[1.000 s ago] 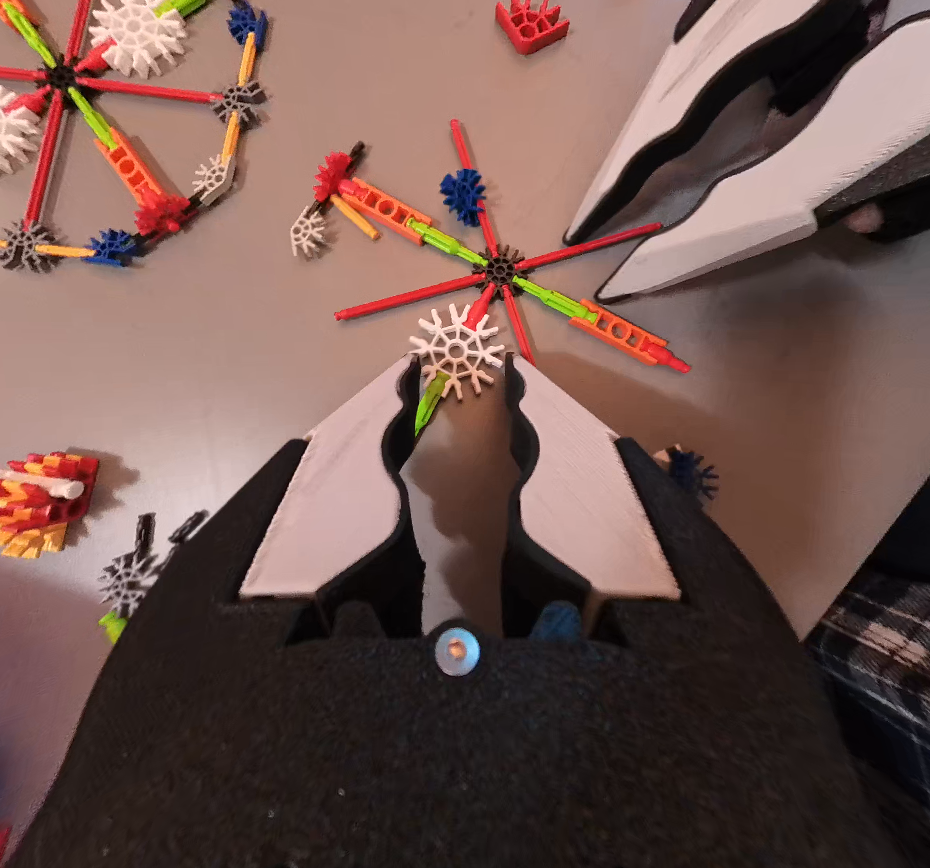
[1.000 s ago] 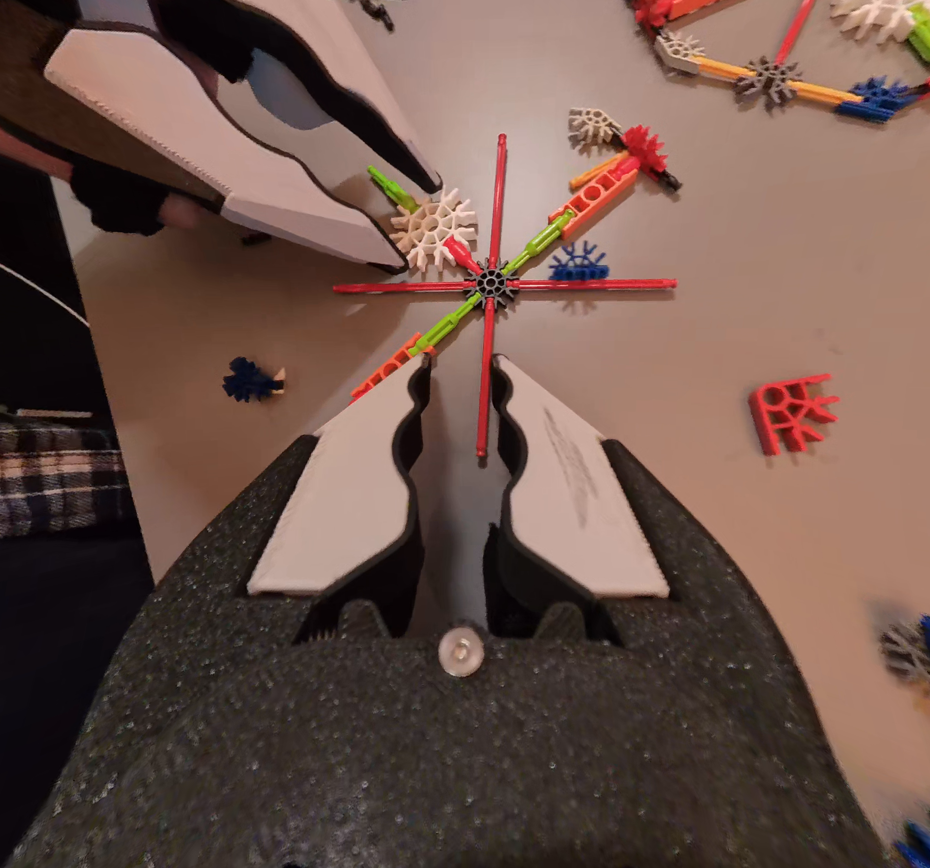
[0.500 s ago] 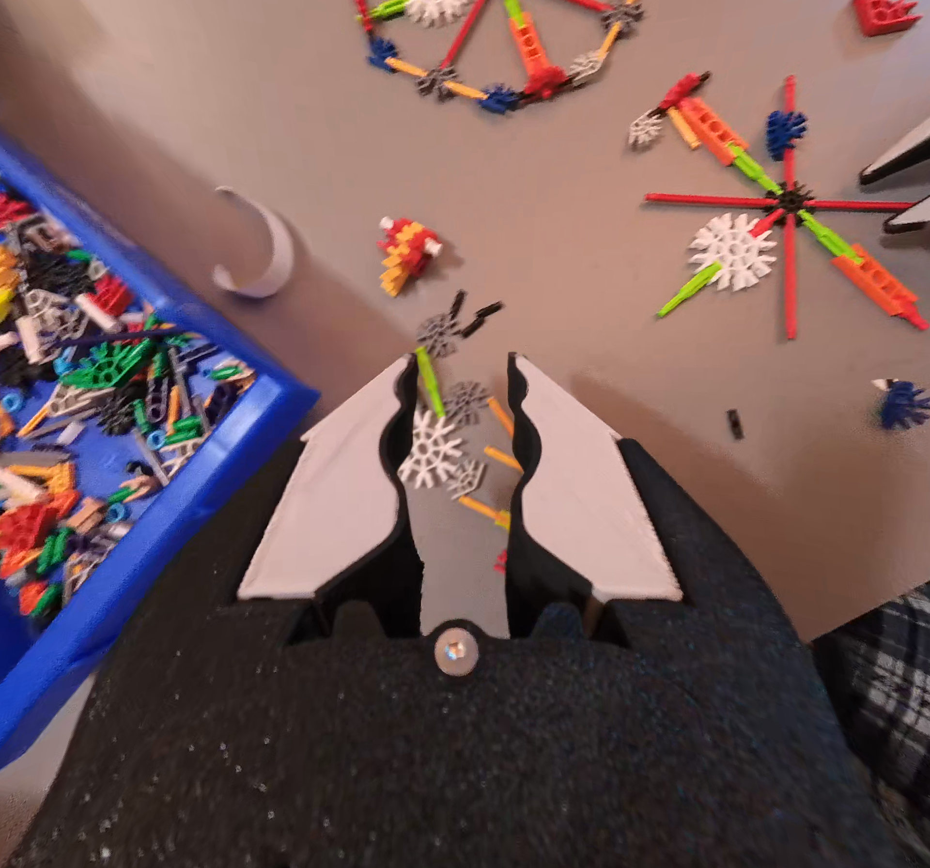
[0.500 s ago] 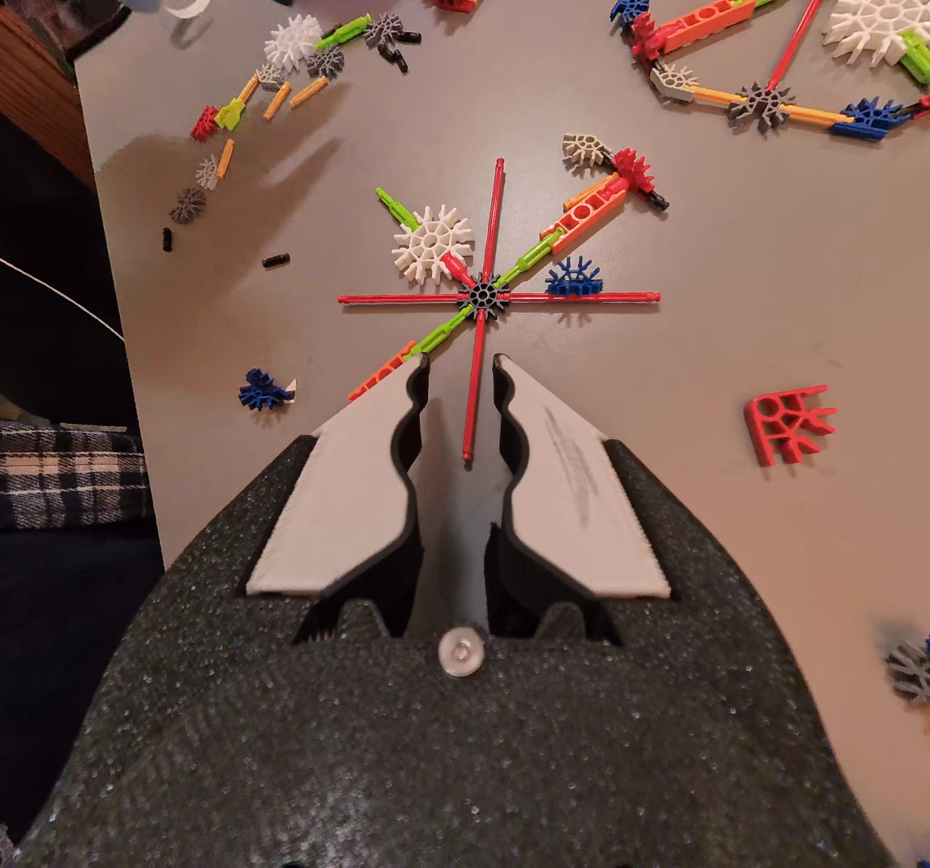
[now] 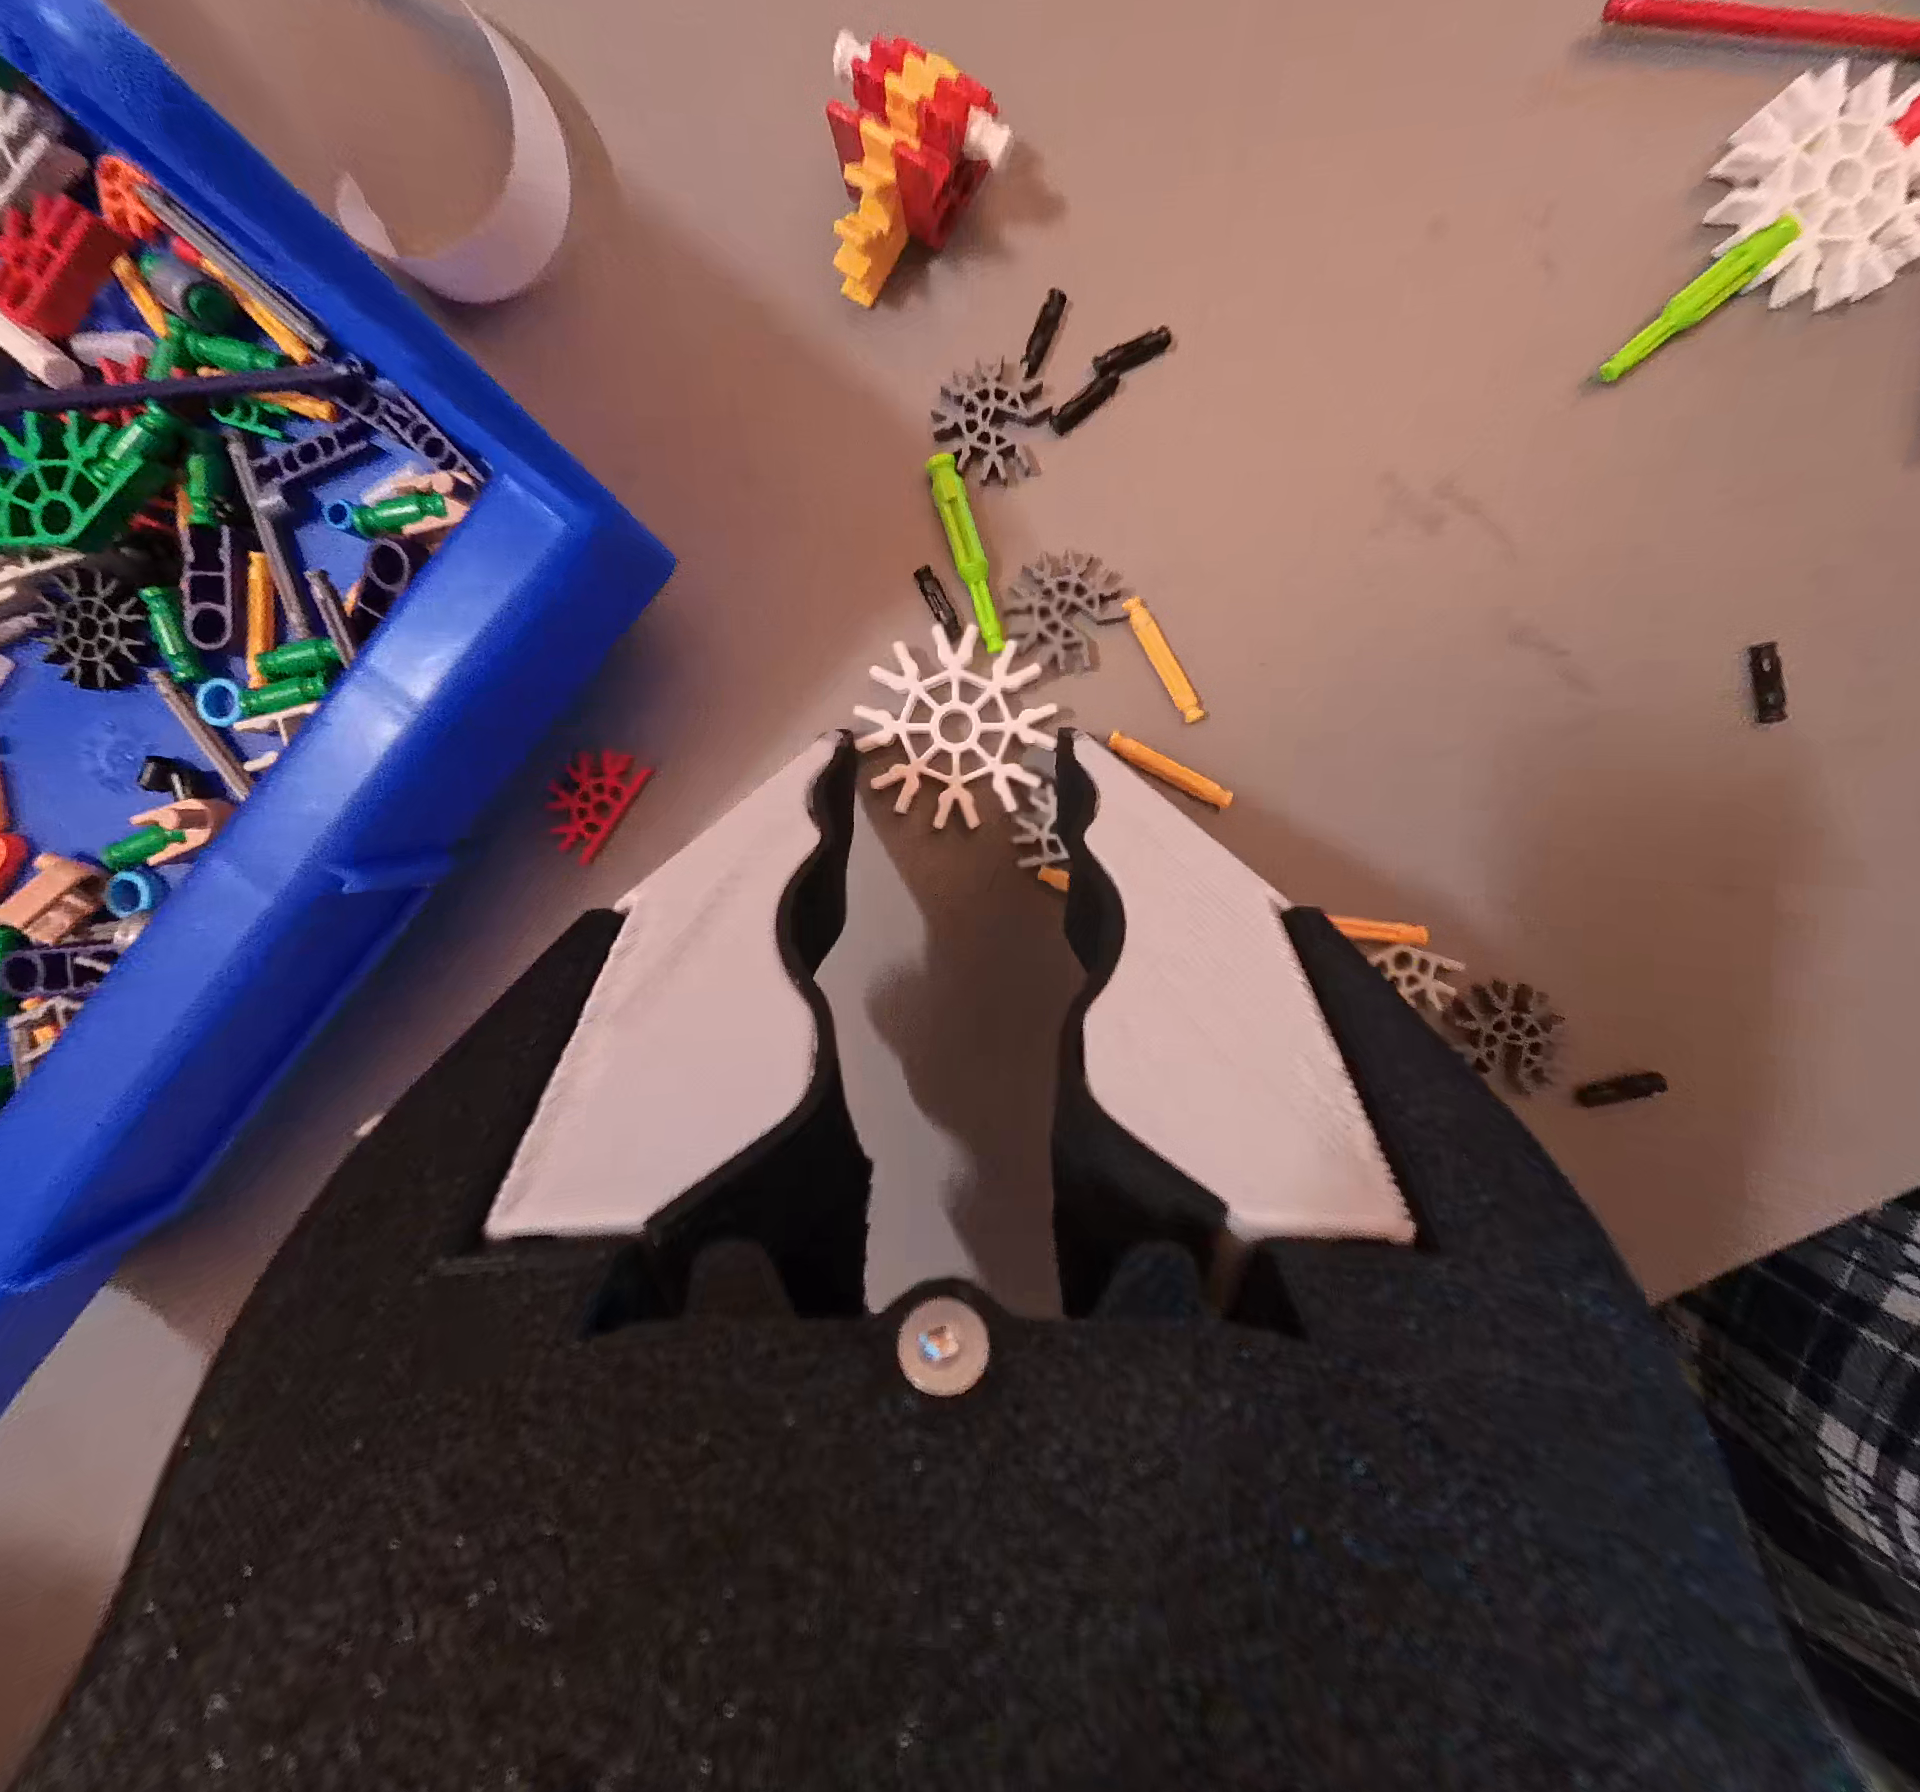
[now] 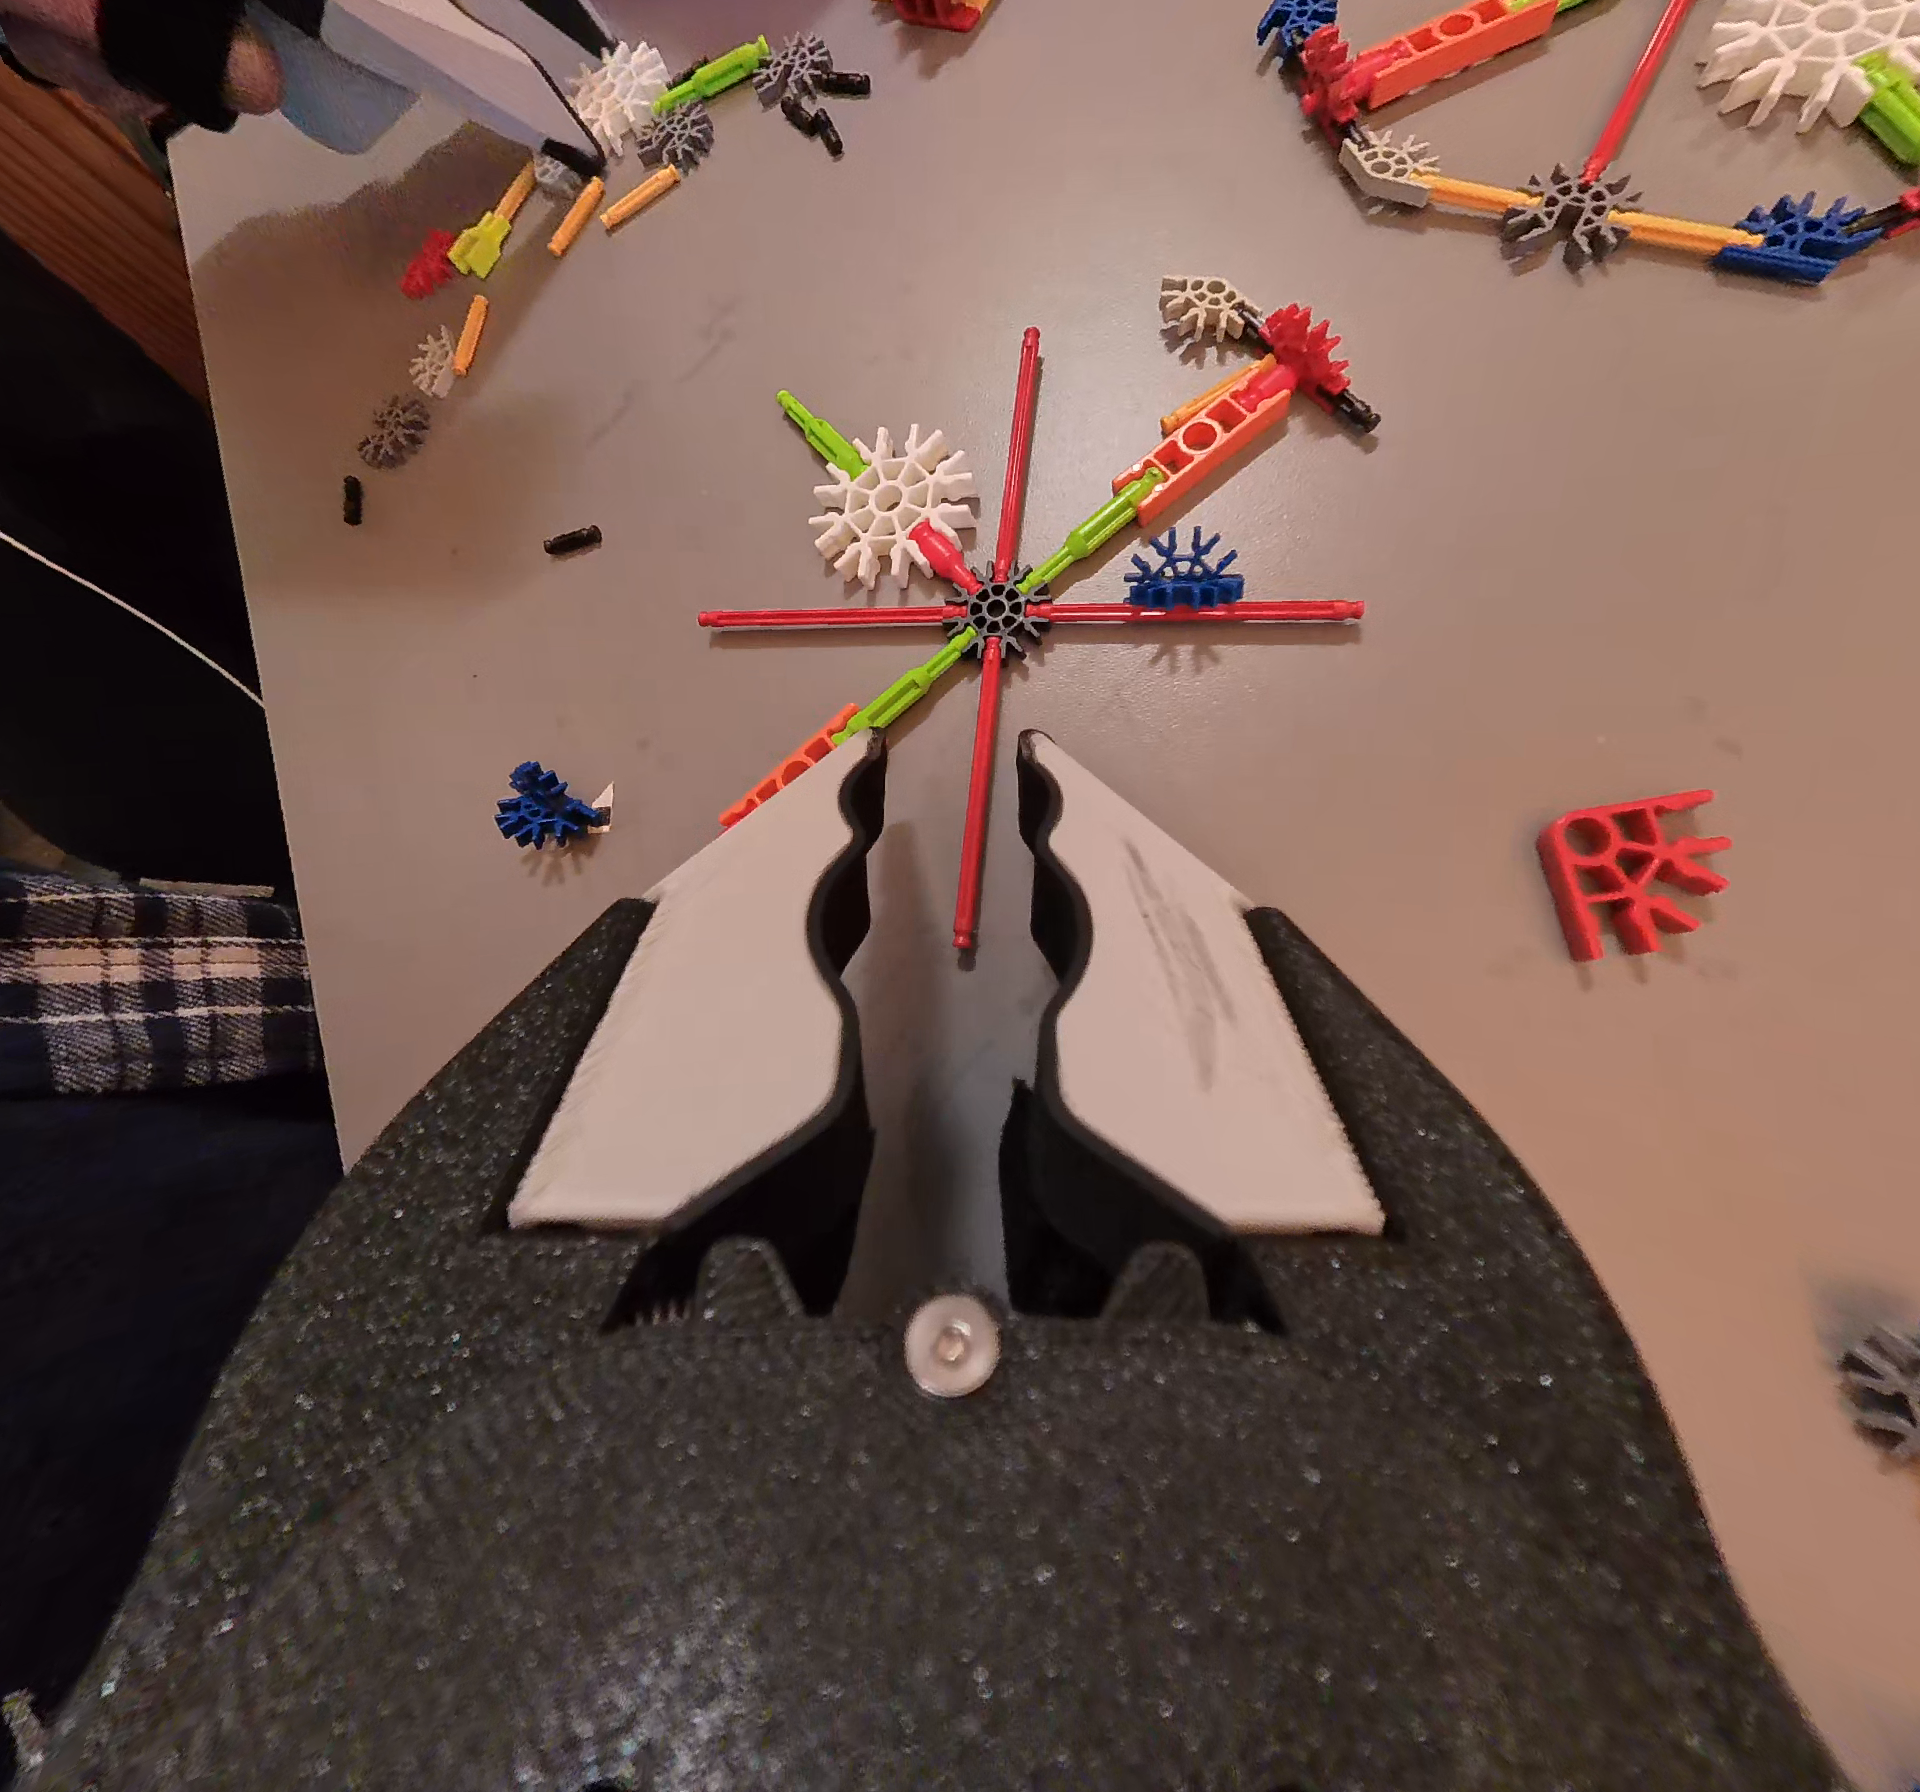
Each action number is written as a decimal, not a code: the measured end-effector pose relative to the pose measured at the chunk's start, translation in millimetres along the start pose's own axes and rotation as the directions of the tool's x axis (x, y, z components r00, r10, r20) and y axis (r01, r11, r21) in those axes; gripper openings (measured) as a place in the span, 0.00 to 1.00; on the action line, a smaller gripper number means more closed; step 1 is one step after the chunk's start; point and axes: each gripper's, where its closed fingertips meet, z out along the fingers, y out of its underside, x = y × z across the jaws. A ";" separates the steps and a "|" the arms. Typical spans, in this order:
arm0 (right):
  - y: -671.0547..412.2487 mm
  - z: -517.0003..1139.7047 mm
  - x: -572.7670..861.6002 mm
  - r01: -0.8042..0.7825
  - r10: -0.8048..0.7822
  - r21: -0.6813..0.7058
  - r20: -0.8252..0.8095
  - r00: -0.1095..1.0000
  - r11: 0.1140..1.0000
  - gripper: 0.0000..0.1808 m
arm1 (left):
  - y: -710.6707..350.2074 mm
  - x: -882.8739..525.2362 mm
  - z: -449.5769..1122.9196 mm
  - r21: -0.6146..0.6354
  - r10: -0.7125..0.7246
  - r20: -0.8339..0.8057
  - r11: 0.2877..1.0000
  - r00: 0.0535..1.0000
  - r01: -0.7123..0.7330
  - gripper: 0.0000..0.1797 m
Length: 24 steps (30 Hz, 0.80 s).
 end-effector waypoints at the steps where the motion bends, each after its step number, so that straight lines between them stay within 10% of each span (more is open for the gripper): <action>1: 0.1 0.0 0.1 0.001 -0.001 -0.001 -0.002 1.000 1.000 0.13 | -0.6 -0.9 0.3 0.007 -0.012 0.002 1.000 1.000 0.012 0.21; 24: -6.1 -5.2 5.6 -0.019 0.022 0.054 -0.053 0.998 0.998 0.13 | -38.2 19.8 -25.3 0.207 0.141 0.083 0.966 0.987 -0.156 0.20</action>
